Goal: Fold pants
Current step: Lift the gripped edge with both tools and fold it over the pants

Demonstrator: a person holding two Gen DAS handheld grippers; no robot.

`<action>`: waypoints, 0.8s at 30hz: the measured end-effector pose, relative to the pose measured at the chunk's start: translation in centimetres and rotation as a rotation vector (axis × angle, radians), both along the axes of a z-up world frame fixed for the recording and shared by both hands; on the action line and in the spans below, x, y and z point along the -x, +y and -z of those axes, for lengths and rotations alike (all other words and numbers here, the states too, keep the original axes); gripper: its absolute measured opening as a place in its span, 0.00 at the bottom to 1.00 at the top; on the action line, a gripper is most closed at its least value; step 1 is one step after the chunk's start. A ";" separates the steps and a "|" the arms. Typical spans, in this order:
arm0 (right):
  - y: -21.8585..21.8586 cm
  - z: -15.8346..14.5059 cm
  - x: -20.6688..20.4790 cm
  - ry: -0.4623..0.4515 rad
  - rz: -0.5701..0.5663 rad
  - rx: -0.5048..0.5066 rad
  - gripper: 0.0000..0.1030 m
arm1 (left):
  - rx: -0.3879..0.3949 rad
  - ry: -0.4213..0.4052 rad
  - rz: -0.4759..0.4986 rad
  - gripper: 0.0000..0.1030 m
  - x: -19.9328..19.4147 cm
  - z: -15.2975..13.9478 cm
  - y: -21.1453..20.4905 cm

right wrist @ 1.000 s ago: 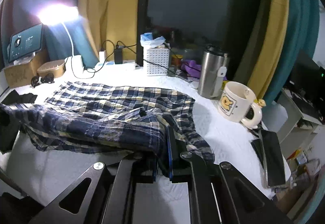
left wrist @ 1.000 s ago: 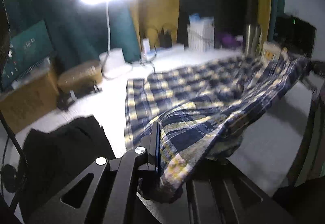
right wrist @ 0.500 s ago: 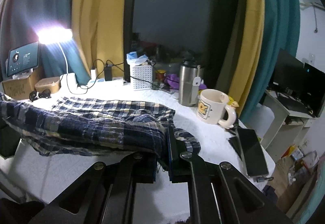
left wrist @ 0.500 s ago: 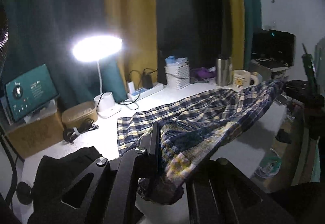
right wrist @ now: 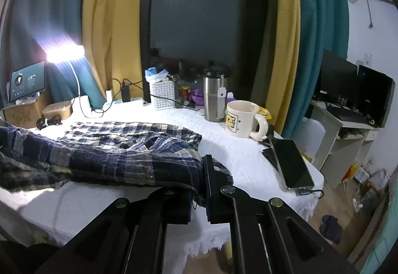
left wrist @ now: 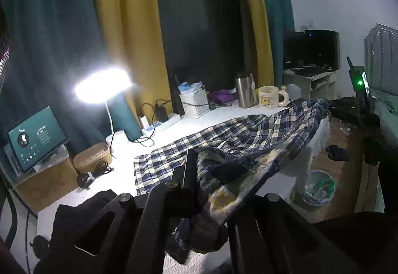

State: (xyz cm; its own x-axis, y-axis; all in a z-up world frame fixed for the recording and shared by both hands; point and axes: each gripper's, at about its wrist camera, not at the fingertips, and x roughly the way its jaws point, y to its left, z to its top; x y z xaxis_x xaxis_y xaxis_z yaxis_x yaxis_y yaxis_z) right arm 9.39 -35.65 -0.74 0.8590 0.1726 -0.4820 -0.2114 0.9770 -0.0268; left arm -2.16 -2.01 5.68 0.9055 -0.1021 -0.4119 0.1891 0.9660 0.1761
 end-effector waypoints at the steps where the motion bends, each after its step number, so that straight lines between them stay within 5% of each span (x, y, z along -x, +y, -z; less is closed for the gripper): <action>1: -0.2 -0.1 0.3 -0.005 0.002 -0.003 0.07 | -0.003 -0.006 0.002 0.03 0.2 -0.2 -0.1; 15: -1.3 -2.5 3.0 -0.078 0.015 -0.022 0.07 | -0.055 -0.089 0.023 0.03 2.5 -2.5 -1.3; 24: -0.5 -2.4 0.7 -0.045 0.001 -0.018 0.07 | -0.048 -0.047 -0.003 0.03 -0.5 -1.5 -0.2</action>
State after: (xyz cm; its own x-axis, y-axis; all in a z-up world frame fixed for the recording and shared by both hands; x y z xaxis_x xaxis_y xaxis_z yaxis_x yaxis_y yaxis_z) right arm 8.70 -36.16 1.67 0.8801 0.1802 -0.4393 -0.2093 0.9777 -0.0183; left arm -1.66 -2.19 7.21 0.9241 -0.0811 -0.3734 0.1771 0.9568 0.2304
